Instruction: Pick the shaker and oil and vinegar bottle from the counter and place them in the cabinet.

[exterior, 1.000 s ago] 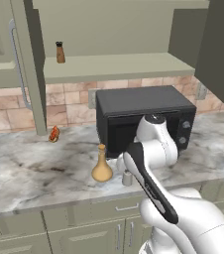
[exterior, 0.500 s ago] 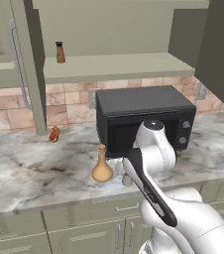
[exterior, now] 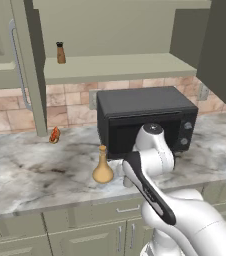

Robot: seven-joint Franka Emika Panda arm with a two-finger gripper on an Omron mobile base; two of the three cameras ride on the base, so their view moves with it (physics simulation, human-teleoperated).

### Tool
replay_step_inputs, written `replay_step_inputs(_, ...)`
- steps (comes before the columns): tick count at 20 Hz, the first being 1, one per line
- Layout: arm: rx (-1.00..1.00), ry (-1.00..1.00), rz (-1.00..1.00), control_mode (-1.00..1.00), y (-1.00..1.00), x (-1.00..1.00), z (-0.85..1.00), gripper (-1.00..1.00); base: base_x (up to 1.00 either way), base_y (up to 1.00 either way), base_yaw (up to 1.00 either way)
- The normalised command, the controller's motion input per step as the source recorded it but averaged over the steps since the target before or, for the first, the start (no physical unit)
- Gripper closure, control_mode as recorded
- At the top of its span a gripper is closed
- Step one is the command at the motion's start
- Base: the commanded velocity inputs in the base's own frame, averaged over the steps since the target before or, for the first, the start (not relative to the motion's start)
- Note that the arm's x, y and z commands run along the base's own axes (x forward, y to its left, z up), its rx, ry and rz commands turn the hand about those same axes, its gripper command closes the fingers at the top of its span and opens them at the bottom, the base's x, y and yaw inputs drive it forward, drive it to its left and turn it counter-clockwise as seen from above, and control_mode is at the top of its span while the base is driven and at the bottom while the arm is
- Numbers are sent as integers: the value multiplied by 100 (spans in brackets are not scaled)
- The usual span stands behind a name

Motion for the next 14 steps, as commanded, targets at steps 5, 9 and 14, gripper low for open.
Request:
replay_step_inputs(5,0,0,0,-100,0,11,-16,-100,0,0,0)
replay_step_inputs(9,0,0,0,-100,0,8,-15,-100,0,0,0)
replay_step_inputs(14,0,0,0,-100,0,10,-15,-100,0,0,0)
